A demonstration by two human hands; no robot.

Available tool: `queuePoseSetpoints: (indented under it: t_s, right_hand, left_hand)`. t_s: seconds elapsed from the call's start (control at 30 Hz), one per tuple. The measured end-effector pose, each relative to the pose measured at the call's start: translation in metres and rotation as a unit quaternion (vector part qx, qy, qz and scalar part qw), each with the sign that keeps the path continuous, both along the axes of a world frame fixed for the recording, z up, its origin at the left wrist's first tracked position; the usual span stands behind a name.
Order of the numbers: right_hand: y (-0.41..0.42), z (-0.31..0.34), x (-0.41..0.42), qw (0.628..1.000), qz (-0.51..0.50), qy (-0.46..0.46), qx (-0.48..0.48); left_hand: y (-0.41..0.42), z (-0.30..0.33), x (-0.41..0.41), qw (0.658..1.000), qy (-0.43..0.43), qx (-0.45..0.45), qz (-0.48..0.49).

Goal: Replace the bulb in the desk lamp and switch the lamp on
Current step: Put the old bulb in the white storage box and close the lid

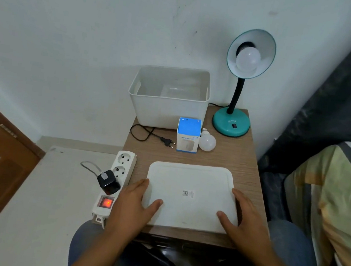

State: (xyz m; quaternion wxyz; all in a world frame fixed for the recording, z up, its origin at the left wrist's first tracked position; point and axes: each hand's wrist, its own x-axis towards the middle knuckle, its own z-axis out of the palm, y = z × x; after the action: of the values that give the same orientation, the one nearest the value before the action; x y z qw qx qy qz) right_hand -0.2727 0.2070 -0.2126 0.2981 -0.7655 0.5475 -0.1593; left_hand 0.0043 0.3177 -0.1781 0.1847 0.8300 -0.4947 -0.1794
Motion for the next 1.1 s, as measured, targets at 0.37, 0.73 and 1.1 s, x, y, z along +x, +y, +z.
queuePoseSetpoints:
  t_s: [0.37, 0.73, 1.1]
  right_hand:
    - [-0.08, 0.021, 0.05, 1.0, 0.017, -0.02, -0.016]
    - [-0.154, 0.035, 0.109, 0.997, 0.038, -0.061, -0.004]
    - [-0.172, 0.018, 0.127, 0.998, 0.036, -0.04, 0.04]
  left_hand:
    - [-0.116, 0.075, 0.053, 0.979, 0.076, -0.167, 0.084]
    - [-0.198, 0.09, 0.134, 0.985, 0.038, -0.11, 0.124]
    - [-0.21, 0.097, 0.144, 0.989, 0.054, -0.082, 0.111]
